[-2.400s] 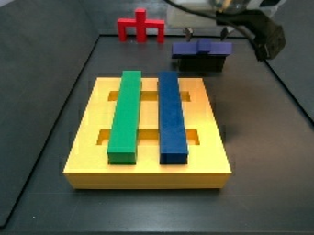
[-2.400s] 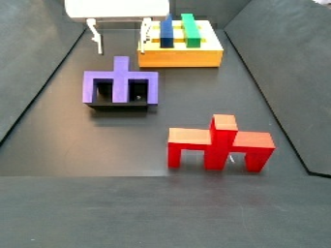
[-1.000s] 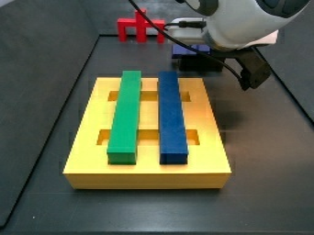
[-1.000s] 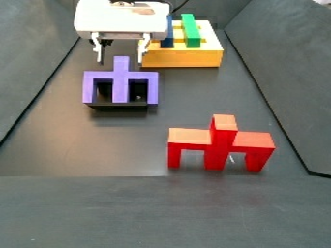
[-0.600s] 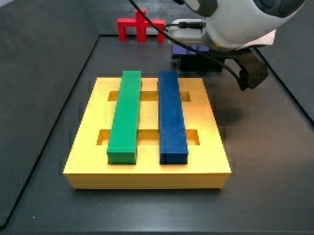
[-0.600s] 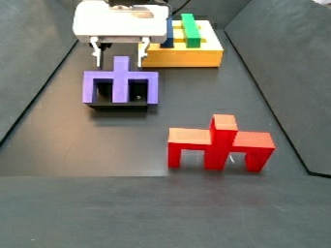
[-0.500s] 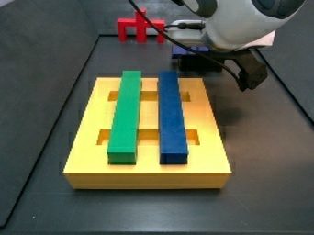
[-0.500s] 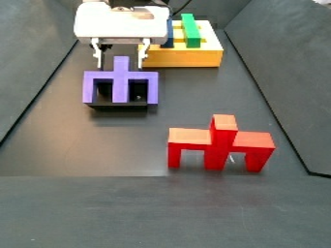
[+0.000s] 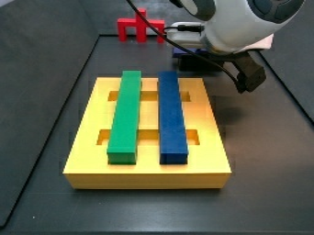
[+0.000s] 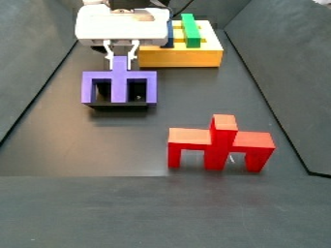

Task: Pick up the purple object. Move up. Place the purple object on the fixture. Regrasp the purple object. Move to above the board. Insert the purple object.
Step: Regrasp the purple object.

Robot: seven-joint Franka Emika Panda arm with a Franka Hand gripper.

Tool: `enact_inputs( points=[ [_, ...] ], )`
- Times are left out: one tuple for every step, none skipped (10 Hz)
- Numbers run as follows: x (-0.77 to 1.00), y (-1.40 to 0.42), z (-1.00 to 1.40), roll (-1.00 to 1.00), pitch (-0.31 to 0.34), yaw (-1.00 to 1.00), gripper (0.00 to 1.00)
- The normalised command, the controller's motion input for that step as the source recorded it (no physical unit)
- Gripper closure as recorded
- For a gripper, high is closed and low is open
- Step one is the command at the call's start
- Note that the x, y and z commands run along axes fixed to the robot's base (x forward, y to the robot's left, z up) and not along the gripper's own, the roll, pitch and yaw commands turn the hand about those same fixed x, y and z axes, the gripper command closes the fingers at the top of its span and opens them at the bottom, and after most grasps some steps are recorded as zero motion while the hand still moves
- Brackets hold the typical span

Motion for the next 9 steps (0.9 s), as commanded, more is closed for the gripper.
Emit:
enact_inputs(
  points=[
    [0.00, 0.00, 0.00, 0.00, 0.000, 0.00, 1.00],
    [0.00, 0.00, 0.00, 0.00, 0.000, 0.00, 1.00],
    [0.00, 0.00, 0.00, 0.00, 0.000, 0.00, 1.00],
    [0.00, 0.00, 0.00, 0.00, 0.000, 0.00, 1.00],
    [0.00, 0.00, 0.00, 0.00, 0.000, 0.00, 1.00],
    [0.00, 0.00, 0.00, 0.00, 0.000, 0.00, 1.00],
    [0.00, 0.00, 0.00, 0.00, 0.000, 0.00, 1.00],
    [0.00, 0.00, 0.00, 0.00, 0.000, 0.00, 1.00],
    [0.00, 0.00, 0.00, 0.00, 0.000, 0.00, 1.00]
  ],
)
